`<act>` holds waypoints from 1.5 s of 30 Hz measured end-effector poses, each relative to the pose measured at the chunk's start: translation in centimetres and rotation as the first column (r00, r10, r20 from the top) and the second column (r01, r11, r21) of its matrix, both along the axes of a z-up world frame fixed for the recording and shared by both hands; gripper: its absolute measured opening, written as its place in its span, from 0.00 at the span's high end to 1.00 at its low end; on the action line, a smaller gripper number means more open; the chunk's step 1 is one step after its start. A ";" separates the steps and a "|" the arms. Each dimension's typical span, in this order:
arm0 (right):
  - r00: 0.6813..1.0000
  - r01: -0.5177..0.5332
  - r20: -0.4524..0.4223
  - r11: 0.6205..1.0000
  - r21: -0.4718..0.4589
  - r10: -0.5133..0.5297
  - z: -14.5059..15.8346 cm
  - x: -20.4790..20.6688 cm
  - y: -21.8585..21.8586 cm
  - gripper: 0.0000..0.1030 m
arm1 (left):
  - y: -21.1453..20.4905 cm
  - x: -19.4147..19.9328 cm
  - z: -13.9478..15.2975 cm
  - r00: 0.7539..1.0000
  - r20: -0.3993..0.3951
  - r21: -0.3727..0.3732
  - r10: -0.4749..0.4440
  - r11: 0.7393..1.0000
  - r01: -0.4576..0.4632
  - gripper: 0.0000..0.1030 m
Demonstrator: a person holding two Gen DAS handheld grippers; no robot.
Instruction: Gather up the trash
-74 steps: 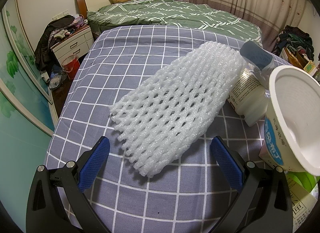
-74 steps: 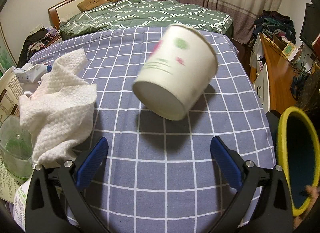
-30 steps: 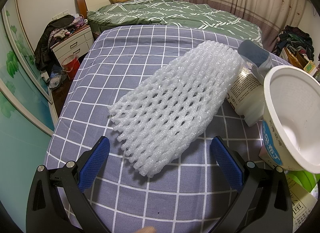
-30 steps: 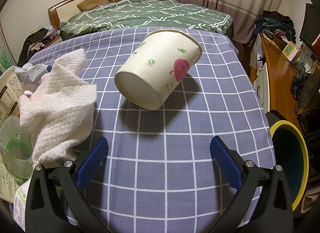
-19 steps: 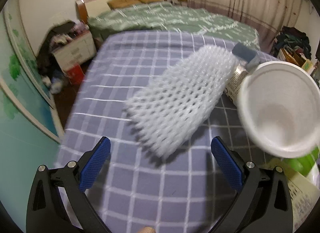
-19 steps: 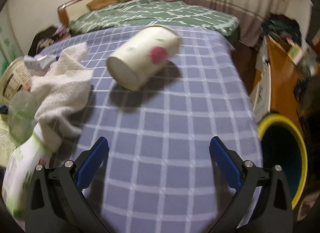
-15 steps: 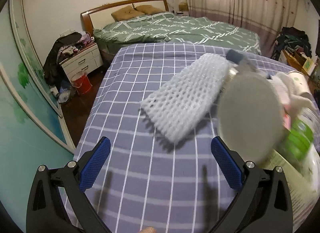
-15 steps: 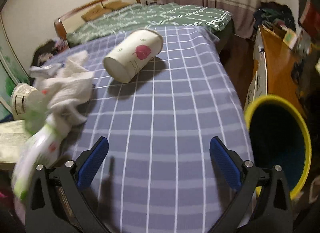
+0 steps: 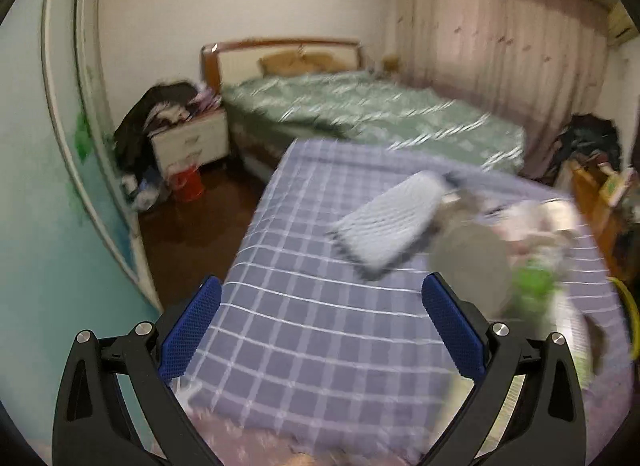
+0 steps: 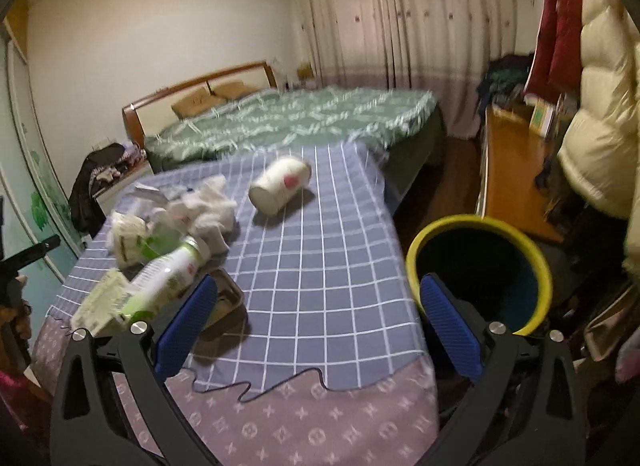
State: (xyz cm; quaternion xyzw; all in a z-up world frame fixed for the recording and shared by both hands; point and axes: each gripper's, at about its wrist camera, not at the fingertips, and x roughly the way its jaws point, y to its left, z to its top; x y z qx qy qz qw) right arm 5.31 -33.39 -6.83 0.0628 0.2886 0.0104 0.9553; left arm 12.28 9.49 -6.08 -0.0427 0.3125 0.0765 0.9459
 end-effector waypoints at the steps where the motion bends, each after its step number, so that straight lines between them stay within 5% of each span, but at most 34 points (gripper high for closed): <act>1: 1.000 -0.003 0.008 1.000 -0.013 0.003 0.4 -0.8 0.1 0.06 | -0.6 -1.1 0.8 1.000 0.013 -0.007 -0.018 1.000 0.019 0.04; 6: 0.997 -0.014 0.080 0.998 -0.065 0.019 2.6 -4.7 1.1 0.06 | -4.0 -8.5 4.0 0.995 0.080 -0.003 -0.067 0.998 0.068 0.04; 10: 0.993 -0.008 0.117 0.998 -0.061 0.015 3.5 -6.3 0.8 0.06 | -5.3 -11.2 5.1 0.991 0.090 -0.051 -0.096 0.994 0.101 0.04; 15: 0.990 0.014 0.144 0.998 -0.060 -0.005 4.1 -7.9 0.1 0.06 | -6.0 -13.2 5.7 0.993 0.085 -0.019 -0.083 0.996 0.085 0.04; 45: 0.993 0.000 0.114 1.000 -0.012 0.001 3.0 -7.5 -0.2 0.06 | -7.6 -11.9 4.5 0.985 0.061 -0.032 -0.160 0.986 0.163 0.04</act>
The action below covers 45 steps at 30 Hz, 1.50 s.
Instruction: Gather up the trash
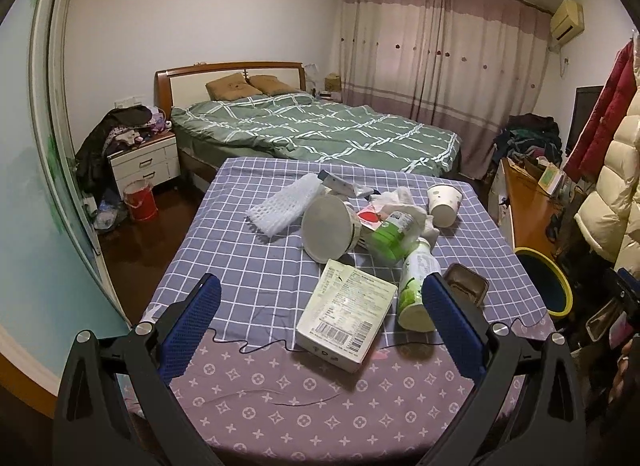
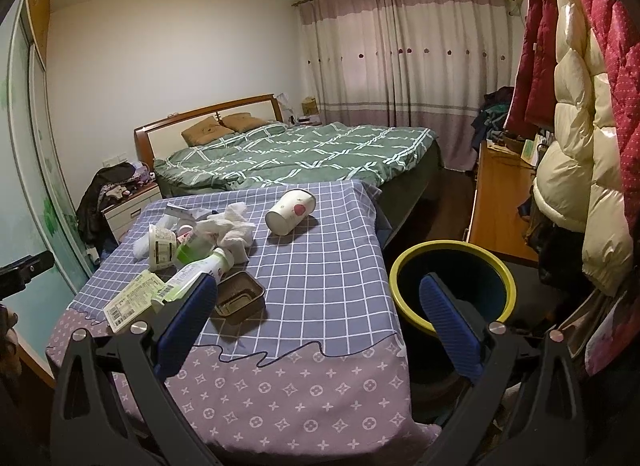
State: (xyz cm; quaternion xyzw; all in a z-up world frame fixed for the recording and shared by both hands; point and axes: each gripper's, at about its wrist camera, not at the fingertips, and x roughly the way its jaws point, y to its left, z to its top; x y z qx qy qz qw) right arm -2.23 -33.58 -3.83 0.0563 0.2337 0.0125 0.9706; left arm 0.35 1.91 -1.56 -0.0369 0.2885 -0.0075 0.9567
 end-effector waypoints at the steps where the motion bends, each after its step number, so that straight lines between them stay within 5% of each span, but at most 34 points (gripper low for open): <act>1: 1.000 0.000 -0.001 1.000 0.001 0.000 -0.1 0.1 0.0 0.06 | -0.1 0.0 0.0 1.000 -0.001 0.002 0.000 1.000 0.000 0.04; 36: 1.000 0.020 -0.010 1.000 0.010 -0.020 -0.4 0.5 -0.6 0.06 | -0.8 0.6 0.2 0.999 -0.018 -0.017 -0.038 0.999 0.037 0.04; 45: 0.999 0.031 -0.010 0.999 0.025 -0.030 -0.6 0.7 -0.6 0.06 | -1.6 1.5 0.3 1.000 -0.010 0.059 0.010 0.998 -0.009 0.04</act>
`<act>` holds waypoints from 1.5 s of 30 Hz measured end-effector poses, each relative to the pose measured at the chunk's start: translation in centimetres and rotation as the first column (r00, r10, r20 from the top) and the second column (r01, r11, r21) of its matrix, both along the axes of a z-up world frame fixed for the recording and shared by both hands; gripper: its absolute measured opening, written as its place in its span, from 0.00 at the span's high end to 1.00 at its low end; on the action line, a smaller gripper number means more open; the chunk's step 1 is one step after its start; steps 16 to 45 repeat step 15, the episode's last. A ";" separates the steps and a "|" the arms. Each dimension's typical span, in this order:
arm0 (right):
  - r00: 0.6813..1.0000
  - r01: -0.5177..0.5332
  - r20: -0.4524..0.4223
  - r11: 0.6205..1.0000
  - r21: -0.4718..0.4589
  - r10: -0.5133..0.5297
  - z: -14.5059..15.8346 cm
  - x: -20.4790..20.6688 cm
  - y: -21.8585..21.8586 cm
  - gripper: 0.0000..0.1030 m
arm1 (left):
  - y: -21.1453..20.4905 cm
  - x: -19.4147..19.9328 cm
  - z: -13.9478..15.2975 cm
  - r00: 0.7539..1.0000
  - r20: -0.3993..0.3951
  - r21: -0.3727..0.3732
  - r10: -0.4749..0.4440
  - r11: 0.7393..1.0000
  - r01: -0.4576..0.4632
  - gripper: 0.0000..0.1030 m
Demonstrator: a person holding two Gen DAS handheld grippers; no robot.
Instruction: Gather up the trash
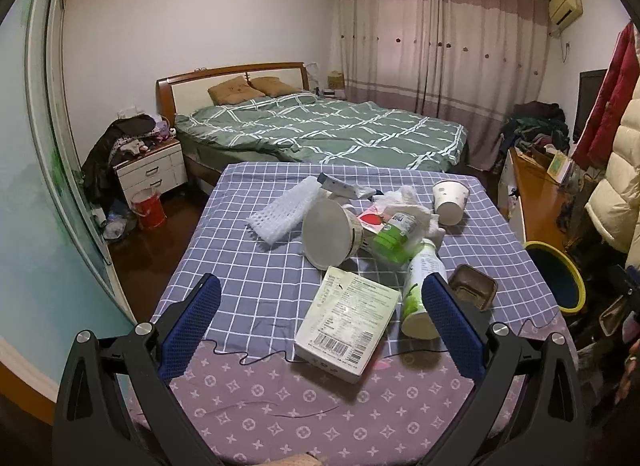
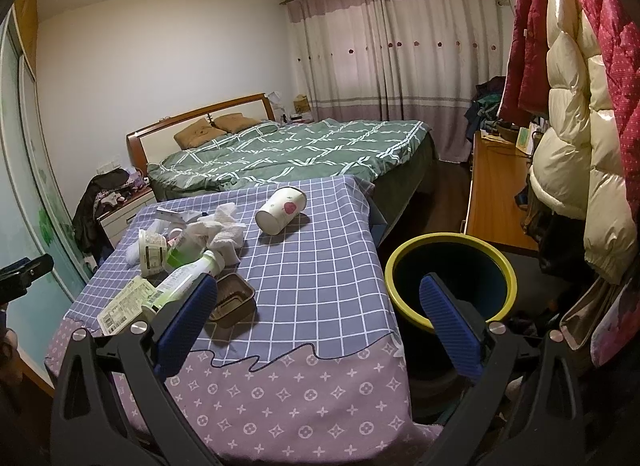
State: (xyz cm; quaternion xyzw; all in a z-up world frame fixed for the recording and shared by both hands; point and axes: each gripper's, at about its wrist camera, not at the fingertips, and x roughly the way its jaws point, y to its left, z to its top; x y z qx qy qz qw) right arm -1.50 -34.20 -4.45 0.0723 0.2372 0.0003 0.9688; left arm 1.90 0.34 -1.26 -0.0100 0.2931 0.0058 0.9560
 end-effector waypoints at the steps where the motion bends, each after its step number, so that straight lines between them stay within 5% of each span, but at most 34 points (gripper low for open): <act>1: 1.000 0.000 0.001 1.000 -0.002 0.000 0.1 0.0 0.1 0.06 | 0.1 0.1 -0.1 1.000 -0.006 -0.008 -0.006 1.000 0.006 0.04; 8: 1.000 -0.008 -0.005 1.000 -0.005 0.008 -0.1 0.2 0.7 0.06 | -0.2 -0.6 0.2 0.997 0.079 0.037 0.009 0.999 -0.012 0.04; 11: 1.000 -0.008 -0.005 1.000 -0.005 0.008 -0.1 0.2 0.7 0.06 | -0.3 -0.4 0.4 0.996 0.074 0.077 0.042 0.996 -0.047 0.04; 45: 1.000 -0.008 -0.008 1.000 -0.006 0.008 -0.3 0.3 0.8 0.06 | 0.2 0.0 0.1 0.997 0.052 0.064 0.060 0.996 -0.064 0.04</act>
